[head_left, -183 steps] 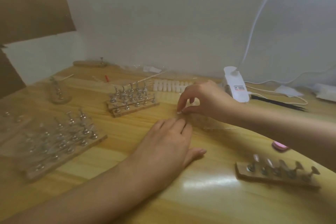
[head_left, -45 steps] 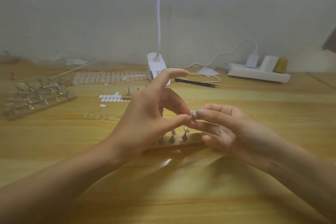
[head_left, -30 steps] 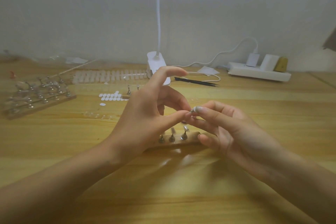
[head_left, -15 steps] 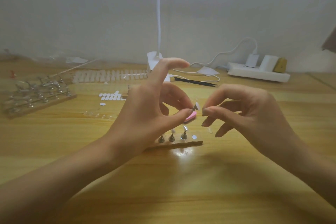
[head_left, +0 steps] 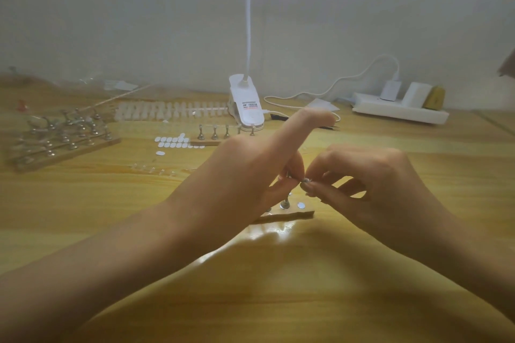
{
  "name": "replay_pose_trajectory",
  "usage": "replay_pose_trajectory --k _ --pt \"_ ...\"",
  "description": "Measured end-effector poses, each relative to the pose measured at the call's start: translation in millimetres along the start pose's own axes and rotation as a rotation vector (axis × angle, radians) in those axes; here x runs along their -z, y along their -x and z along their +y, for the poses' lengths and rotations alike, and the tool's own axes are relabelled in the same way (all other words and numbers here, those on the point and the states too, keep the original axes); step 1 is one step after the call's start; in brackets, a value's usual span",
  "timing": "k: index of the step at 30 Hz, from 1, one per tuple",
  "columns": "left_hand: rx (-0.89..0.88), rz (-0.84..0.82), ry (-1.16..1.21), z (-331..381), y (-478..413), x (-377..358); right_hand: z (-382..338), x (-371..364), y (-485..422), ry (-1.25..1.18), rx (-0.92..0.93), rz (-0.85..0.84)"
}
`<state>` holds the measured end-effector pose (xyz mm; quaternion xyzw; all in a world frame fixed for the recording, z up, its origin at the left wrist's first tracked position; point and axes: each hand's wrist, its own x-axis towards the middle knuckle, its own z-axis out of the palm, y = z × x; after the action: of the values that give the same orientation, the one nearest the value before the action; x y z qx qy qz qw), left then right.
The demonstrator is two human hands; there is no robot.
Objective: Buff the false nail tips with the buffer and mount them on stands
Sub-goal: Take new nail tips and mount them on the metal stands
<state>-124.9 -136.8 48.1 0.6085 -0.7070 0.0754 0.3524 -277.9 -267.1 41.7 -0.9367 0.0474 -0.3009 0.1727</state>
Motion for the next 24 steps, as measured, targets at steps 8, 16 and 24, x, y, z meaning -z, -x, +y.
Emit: replay_pose_trajectory --k 8,16,24 --pt "0.097 0.11 0.259 1 -4 3 -4 7 -5 -0.327 -0.178 -0.012" --pt "0.168 0.151 0.304 5 -3 2 -8 9 -7 -0.608 -0.387 0.023" --pt "0.089 0.058 0.132 9 -2 1 -11 4 -6 -0.638 -0.443 0.021"
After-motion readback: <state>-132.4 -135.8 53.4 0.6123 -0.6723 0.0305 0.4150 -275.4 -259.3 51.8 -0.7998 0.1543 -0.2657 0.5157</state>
